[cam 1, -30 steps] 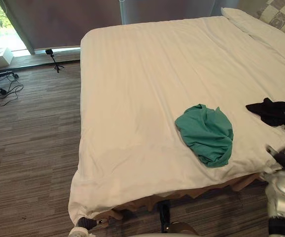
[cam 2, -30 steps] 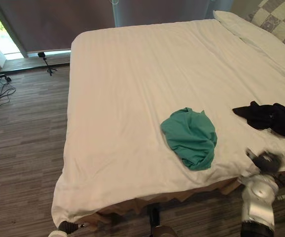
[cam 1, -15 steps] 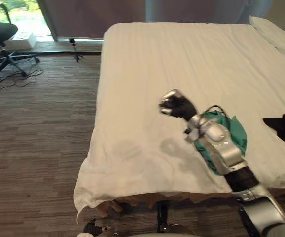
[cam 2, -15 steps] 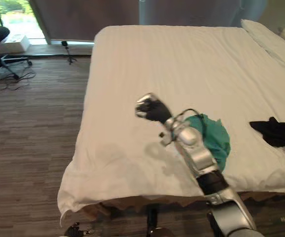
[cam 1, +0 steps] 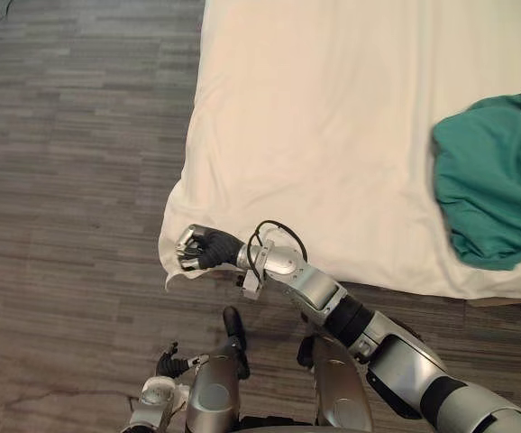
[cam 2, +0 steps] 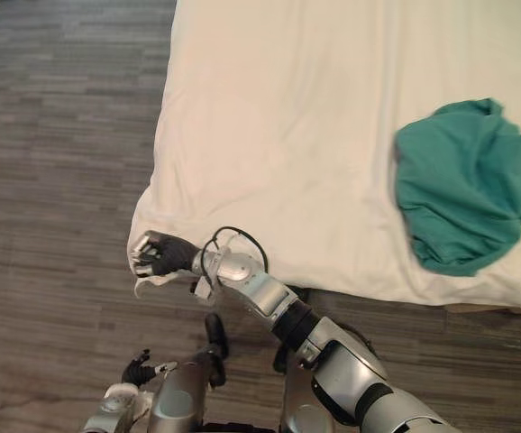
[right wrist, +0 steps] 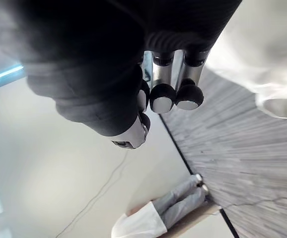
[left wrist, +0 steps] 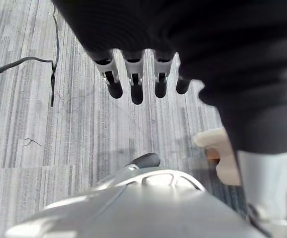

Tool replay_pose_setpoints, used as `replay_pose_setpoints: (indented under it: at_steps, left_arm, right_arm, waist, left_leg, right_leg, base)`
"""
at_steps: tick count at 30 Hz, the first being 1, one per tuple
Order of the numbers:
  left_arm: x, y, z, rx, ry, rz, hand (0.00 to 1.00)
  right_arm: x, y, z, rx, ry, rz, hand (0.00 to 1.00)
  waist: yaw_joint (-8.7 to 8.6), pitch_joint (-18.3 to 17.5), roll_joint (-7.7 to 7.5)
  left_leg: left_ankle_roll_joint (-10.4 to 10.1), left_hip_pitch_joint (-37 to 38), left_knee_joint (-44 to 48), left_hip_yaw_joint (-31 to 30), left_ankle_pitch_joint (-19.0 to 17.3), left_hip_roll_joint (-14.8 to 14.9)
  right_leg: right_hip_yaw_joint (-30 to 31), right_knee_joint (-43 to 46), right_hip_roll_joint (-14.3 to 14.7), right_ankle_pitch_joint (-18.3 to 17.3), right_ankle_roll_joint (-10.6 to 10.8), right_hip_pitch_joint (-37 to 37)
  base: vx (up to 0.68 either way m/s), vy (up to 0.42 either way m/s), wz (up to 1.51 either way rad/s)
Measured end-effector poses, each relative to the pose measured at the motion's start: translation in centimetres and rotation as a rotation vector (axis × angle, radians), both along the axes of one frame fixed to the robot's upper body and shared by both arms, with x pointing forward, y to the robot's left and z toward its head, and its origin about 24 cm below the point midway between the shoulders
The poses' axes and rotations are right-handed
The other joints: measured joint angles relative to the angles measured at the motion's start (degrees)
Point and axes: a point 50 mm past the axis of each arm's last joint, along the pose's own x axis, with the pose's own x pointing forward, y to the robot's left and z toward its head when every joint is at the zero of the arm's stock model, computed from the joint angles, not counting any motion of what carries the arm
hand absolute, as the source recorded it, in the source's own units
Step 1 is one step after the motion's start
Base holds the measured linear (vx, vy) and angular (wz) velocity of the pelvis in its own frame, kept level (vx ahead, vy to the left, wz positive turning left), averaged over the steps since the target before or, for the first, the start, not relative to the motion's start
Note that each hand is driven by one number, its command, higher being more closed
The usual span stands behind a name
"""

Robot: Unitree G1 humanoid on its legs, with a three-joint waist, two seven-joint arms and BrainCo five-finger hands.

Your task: Tidy the bed and pick cloth on bed and put in laundry

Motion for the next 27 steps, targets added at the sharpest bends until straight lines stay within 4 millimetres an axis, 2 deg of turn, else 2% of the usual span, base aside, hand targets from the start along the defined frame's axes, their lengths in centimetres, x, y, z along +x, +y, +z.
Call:
replay_pose_setpoints:
  at_steps: [2, 4, 6, 7, 8, 9, 12, 14, 17, 18, 20, 21, 22, 23, 24, 25, 26, 27]
  left_arm:
    - [0.9, -0.8, 0.3, -0.030, -0.024, -0.021, 0.00]
    - [2.0, -1.9, 0.7, -0.063, -0.056, -0.072, 0.00]
    - [2.5, -2.7, 0.9, -0.074, -0.064, -0.110, 0.00]
    - [2.9, -3.4, 1.0, -0.086, -0.075, -0.141, 0.00]
    - [3.0, -3.6, 1.1, -0.089, -0.082, -0.155, 0.00]
    - [3.2, -4.0, 1.2, -0.095, -0.095, -0.187, 0.00]
    - [3.3, -4.4, 1.4, -0.111, -0.120, -0.226, 0.00]
    - [3.2, -4.5, 1.5, -0.127, -0.137, -0.241, 0.00]
    - [2.4, -4.2, 1.5, -0.145, -0.160, -0.227, 0.00]
    - [2.0, -3.7, 1.4, -0.156, -0.165, -0.206, 0.00]
    - [1.4, -2.8, 1.3, -0.161, -0.164, -0.172, 0.00]
    - [1.1, -2.1, 1.3, -0.147, -0.160, -0.156, 0.00]
    - [1.1, -1.9, 1.3, -0.145, -0.158, -0.151, 0.00]
    - [0.8, -1.2, 1.2, -0.126, -0.135, -0.142, 0.00]
    - [0.6, -0.8, 1.1, -0.115, -0.125, -0.138, 0.00]
    - [0.3, -0.2, 0.9, -0.096, -0.103, -0.127, 0.00]
    - [-0.1, 0.4, 0.7, -0.073, -0.075, -0.124, 0.00]
    - [-0.3, 0.7, 0.6, -0.064, -0.062, -0.123, 0.00]
  right_arm:
    - [0.8, -0.1, 0.5, -0.025, -0.036, -0.028, 1.00]
    - [2.4, -0.9, 1.1, -0.036, -0.059, -0.093, 1.00]
    - [2.8, -1.2, 1.2, -0.042, -0.068, -0.110, 1.00]
    - [3.6, -1.8, 1.1, -0.043, -0.067, -0.148, 1.00]
    - [3.9, -2.1, 1.1, -0.042, -0.062, -0.165, 1.00]
    - [4.6, -2.8, 1.1, -0.034, -0.051, -0.196, 1.00]
    - [5.5, -3.6, 1.5, -0.003, -0.045, -0.210, 1.00]
    - [5.8, -4.4, 1.3, -0.023, -0.042, -0.195, 1.00]
    - [5.5, -5.5, -0.2, -0.035, 0.016, -0.160, 1.00]
    - [4.9, -6.1, -1.6, 0.002, 0.083, -0.161, 1.00]
    - [3.0, -7.5, -5.0, 0.037, 0.198, -0.176, 1.00]
    - [1.0, -9.0, -7.9, 0.024, 0.271, -0.208, 1.00]
    - [0.1, -9.7, -9.2, 0.013, 0.306, -0.225, 1.00]
    - [-2.1, -11.1, -11.9, -0.009, 0.391, -0.263, 1.00]
    - [-3.1, -11.5, -12.9, -0.017, 0.423, -0.275, 1.00]
    - [-4.9, -11.9, -14.2, -0.038, 0.457, -0.275, 1.00]
    - [-6.5, -11.6, -14.8, -0.056, 0.454, -0.242, 1.00]
    - [-7.0, -11.2, -14.7, -0.050, 0.443, -0.221, 1.00]
  waist:
    - [0.18, 0.9, 2.04]
    - [1.24, 2.0, 4.43]
    - [1.88, 1.9, 6.02]
    - [2.56, 2.0, 7.61]
    - [2.77, 2.0, 8.23]
    - [2.79, 2.0, 9.48]
    - [2.70, 2.1, 10.53]
    - [2.34, 2.1, 10.62]
    - [0.65, 2.1, 10.52]
    - [-0.93, 2.6, 9.85]
    - [-2.87, 3.6, 8.05]
    - [-3.92, 3.9, 6.40]
    - [-4.13, 3.8, 5.66]
    - [-4.59, 3.2, 3.76]
    - [-4.72, 2.7, 2.84]
    - [-5.32, 1.8, 1.23]
    - [-5.97, 0.5, -0.63]
    - [-6.16, -0.3, -1.36]
  left_leg:
    - [0.1, -2.9, 0.6, -1.3, -0.1, -0.1]
    - [0.3, -5.6, 1.2, -1.8, -0.1, -0.3]
    - [0.5, -7.0, 1.2, -2.7, 0.0, -0.7]
    - [0.8, -7.8, 1.2, -2.9, 0.2, -1.1]
    - [0.9, -8.1, 1.2, -3.0, 0.2, -1.2]
    - [1.3, -8.7, 1.2, -3.7, 0.5, -2.0]
    - [1.7, -9.4, 1.2, -3.8, 0.7, -2.8]
    - [1.7, -9.1, 1.2, -3.2, 0.5, -3.3]
    - [1.7, -7.6, 0.8, -2.8, 0.5, -3.2]
    - [1.9, -6.2, 1.2, -2.9, 0.2, -3.3]
    - [2.0, -3.0, 1.5, -2.6, -0.5, -3.0]
    - [1.7, -1.1, 1.6, -2.3, -1.2, -2.8]
    - [1.6, -0.5, 1.5, -2.1, -1.5, -2.5]
    - [1.4, 1.0, 1.5, -1.2, -2.1, -1.9]
    - [1.2, 1.6, 1.5, -0.9, -2.4, -1.6]
    - [1.0, 3.0, 1.6, -0.2, -2.8, -0.9]
    - [0.6, 5.2, 1.7, 0.6, -3.2, 0.0]
    - [0.3, 6.1, 1.7, 0.9, -3.5, 0.3]
  right_leg:
    - [-0.9, 0.0, -0.2, 0.7, -0.9, -2.1]
    - [-1.3, 0.0, -0.5, 1.0, -1.2, -4.2]
    - [-1.7, 0.0, -0.9, 1.1, -1.1, -5.2]
    - [-1.8, 0.0, -1.2, 1.3, -0.8, -5.8]
    - [-1.8, 0.0, -1.4, 1.5, -0.6, -6.0]
    - [-1.8, 0.0, -2.1, 1.5, -0.5, -6.4]
    - [-1.1, -0.4, -3.1, 2.0, -0.2, -7.3]
    - [-0.9, -0.4, -3.7, 1.4, 0.6, -7.2]
    - [-1.0, -0.4, -3.5, -1.8, 3.3, -5.9]
    - [-1.1, -0.4, -3.4, -2.1, 3.6, -4.3]
    - [-0.9, -0.4, -3.2, -2.1, 3.6, -1.1]
    - [-0.5, -0.4, -2.8, -2.2, 3.4, 0.5]
    - [-0.3, -0.4, -2.6, -2.2, 3.4, 1.0]
    - [0.1, -0.4, -2.0, -2.3, 3.3, 1.9]
    - [0.3, -0.4, -1.8, -2.4, 3.2, 2.2]
    - [0.4, -0.2, -1.0, -2.6, 2.8, 3.3]
    - [0.6, -0.1, -0.1, -2.3, 2.2, 4.9]
    - [0.7, -0.1, 0.1, -1.8, 1.7, 5.5]
  base:
    - [0.02, 0.057, 0.28]
    - [-0.01, 0.070, 0.21]
    - [-0.02, 0.079, 0.22]
    - [-0.04, 0.093, 0.17]
    - [-0.08, 0.144, 0.23]
    - [-0.05, 0.089, 0.16]
    - [-0.11, 0.092, 0.07]
    - [-0.14, 0.068, -0.02]
    - [-0.08, 0.023, -0.13]
    - [0.00, 0.034, -0.16]
    - [0.05, 0.030, -0.22]
    - [0.07, 0.007, -0.22]
    - [0.14, -0.015, -0.34]
    - [0.10, -0.018, -0.33]
    - [0.16, -0.037, -0.44]
    - [0.20, -0.049, -0.44]
    - [0.24, -0.052, -0.42]
    - [0.25, -0.049, -0.49]
